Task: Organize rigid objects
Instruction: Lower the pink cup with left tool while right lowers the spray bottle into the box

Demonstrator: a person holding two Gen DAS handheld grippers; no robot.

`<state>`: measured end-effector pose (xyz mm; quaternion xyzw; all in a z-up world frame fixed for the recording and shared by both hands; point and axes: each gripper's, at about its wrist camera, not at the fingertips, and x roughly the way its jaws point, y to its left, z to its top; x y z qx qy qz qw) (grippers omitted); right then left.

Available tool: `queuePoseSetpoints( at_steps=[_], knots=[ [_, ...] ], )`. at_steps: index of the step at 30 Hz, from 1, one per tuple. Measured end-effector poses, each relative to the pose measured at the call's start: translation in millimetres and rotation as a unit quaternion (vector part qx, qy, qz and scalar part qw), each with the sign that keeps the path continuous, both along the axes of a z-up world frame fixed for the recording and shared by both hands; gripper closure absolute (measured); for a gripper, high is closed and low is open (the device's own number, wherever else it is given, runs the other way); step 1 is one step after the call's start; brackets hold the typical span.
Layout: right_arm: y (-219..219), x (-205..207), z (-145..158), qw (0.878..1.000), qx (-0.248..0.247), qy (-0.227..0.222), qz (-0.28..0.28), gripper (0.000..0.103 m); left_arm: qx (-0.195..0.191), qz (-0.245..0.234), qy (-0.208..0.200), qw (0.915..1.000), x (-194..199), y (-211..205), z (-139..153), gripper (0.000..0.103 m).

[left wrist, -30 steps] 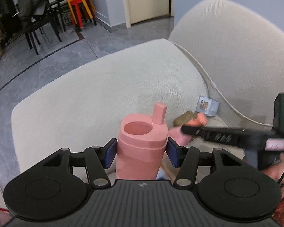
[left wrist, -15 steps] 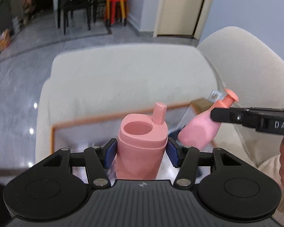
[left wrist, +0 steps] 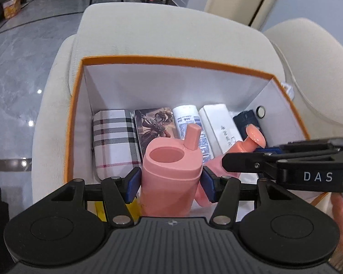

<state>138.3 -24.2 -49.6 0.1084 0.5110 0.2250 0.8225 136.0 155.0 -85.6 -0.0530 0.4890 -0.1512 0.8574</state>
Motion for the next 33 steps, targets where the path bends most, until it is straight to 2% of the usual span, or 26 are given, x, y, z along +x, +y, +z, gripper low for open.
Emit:
queuePoseSetpoints(
  at_steps=[7,13,17,22,26,28,33],
  knots=[
    [-6,1,-8,0.999,-0.038,0.012,0.012,0.078,0.006,-0.023,0.001,0.9997,-9,-1,-13,0.039],
    [-3,3,-10,0.997,-0.069,0.028,0.016,0.078,0.029,-0.038,0.007,0.9988,-2,-8,-16,0.038],
    [-1,4,-11,0.997,-0.074,0.029,0.016,0.078,0.046,-0.049,0.038,0.9971,2,-10,-20,0.037],
    [1,2,-11,0.997,-0.074,0.028,0.022,0.078,0.061,-0.065,0.06,0.9943,-1,-9,-16,0.037],
    [2,2,-12,0.997,-0.07,0.034,0.015,0.077,0.089,-0.082,0.073,0.99,-7,-16,-16,0.037],
    [1,1,-13,0.997,-0.06,0.043,0.014,0.075,0.084,-0.075,0.082,0.9902,-9,-16,-17,0.041],
    [2,-2,-14,0.998,-0.051,0.045,0.004,0.073,0.071,-0.034,0.071,0.9944,-8,-11,-15,0.041]
  ],
)
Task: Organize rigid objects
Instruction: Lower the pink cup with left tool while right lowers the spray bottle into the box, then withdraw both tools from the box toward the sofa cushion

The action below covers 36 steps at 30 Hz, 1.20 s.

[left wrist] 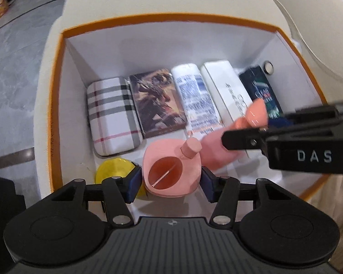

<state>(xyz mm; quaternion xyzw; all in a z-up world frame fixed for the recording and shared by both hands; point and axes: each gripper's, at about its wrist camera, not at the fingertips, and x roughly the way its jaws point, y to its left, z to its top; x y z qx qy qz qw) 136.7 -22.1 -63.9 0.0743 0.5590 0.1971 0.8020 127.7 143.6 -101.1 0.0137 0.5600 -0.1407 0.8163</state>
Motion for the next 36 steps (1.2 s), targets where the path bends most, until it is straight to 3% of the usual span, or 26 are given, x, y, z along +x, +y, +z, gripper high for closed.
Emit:
queuePoseSetpoints(
  at_steps=[5,10,14,22,25,27,31,36],
  knots=[
    [-2,3,0,0.998,0.014,0.023,-0.052,0.076,0.002,0.03,-0.04,0.9987,0,-3,5,0.041],
    [4,1,1,0.997,0.013,0.026,-0.066,0.077,0.013,0.036,-0.045,0.9982,2,-10,-3,0.041],
    [12,-2,2,0.998,-0.003,0.021,-0.058,0.075,0.004,0.042,-0.033,0.9986,2,-6,-3,0.04],
    [12,-4,7,0.998,0.014,0.025,-0.05,0.071,-0.024,0.034,-0.019,0.999,-11,7,8,0.035],
    [13,-7,13,0.999,0.018,0.013,-0.042,0.059,-0.025,0.031,-0.024,0.9989,-16,8,11,0.035],
    [13,-8,17,0.999,0.017,0.009,-0.04,0.058,-0.023,0.031,-0.027,0.9989,-20,9,13,0.036],
    [4,-11,26,0.999,0.025,0.003,-0.048,0.057,-0.018,0.034,-0.045,0.9982,-29,13,23,0.037],
    [-18,-18,44,0.997,0.036,-0.016,-0.067,0.054,-0.009,0.061,-0.1,0.993,-43,13,50,0.043]
  ],
)
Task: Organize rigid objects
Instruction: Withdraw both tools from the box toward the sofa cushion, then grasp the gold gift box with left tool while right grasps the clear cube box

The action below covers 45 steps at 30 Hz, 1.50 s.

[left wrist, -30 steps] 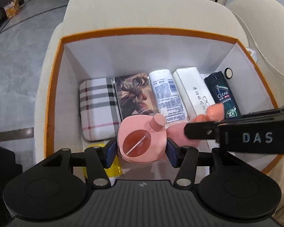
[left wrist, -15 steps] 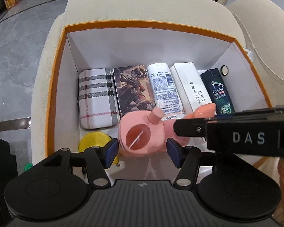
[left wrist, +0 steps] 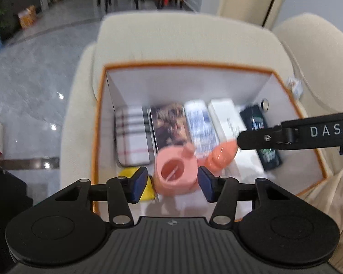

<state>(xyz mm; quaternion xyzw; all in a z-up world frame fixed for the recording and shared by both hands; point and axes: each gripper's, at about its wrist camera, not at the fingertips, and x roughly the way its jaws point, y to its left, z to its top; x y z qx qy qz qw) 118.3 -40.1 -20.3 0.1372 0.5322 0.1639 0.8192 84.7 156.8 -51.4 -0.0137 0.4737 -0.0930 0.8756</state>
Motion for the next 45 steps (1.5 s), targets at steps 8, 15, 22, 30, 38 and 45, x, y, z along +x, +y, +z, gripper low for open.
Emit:
queuePoseSetpoints(
  at_steps=[8,15,22,30,38,45],
  knots=[
    [-43,-13,35,0.998,-0.002,-0.057,-0.03,0.052,-0.015,-0.037,-0.059,0.9974,2,-40,47,0.044],
    [-112,-18,35,0.992,-0.028,-0.078,-0.092,0.044,-0.036,-0.093,-0.071,0.9924,23,-108,57,0.044],
    [-192,-8,3,0.983,-0.065,-0.058,-0.16,0.045,-0.017,-0.149,-0.063,0.9867,54,-186,48,0.044],
    [-247,33,-37,0.97,-0.164,-0.07,-0.167,0.046,-0.025,-0.141,-0.05,0.9884,103,-244,29,0.04],
    [-266,81,-71,0.969,-0.174,-0.109,-0.138,0.053,0.031,-0.166,-0.042,0.9848,150,-298,-1,0.031],
    [-265,95,-93,0.972,-0.176,-0.12,-0.096,0.064,0.019,-0.125,0.018,0.9918,192,-310,-32,0.016]
  ],
)
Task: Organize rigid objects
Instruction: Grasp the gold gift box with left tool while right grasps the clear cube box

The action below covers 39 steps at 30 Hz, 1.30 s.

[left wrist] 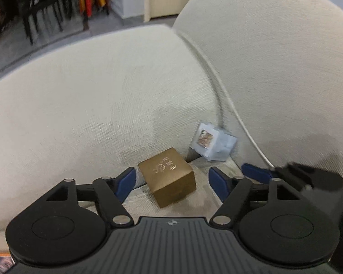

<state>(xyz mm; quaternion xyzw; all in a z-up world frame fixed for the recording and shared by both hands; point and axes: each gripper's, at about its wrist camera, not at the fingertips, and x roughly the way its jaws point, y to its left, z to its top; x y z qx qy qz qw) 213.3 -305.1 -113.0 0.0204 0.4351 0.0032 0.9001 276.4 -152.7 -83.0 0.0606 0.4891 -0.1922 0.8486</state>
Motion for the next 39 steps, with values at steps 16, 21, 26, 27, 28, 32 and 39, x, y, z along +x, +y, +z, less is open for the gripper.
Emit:
queuePoseSetpoints(
  at_steps=[16,21,26,27,28,32,39],
  knots=[
    [18,12,-13,0.998,-0.051,-0.003,0.04,0.053,0.005,0.045,0.093,0.9946,37,-9,-49,0.026],
    [32,17,-20,0.989,-0.13,-0.027,0.062,0.05,0.022,0.039,0.106,0.9934,39,4,-44,0.026],
    [48,24,-35,0.969,-0.224,-0.04,0.098,0.044,0.031,0.022,0.117,0.9925,42,14,-41,0.026],
    [50,27,-39,0.963,-0.244,-0.045,0.107,0.044,0.032,0.017,0.117,0.9925,42,15,-41,0.026],
    [51,29,-42,0.959,-0.257,-0.048,0.111,0.043,0.034,0.012,0.116,0.9926,42,17,-40,0.026],
    [56,33,-50,0.947,-0.288,-0.056,0.133,0.031,0.035,-0.001,0.109,0.9935,41,21,-37,0.026],
    [56,46,-59,0.941,-0.299,-0.061,0.148,0.038,0.034,0.007,0.11,0.9933,34,27,-38,0.027]
  ],
)
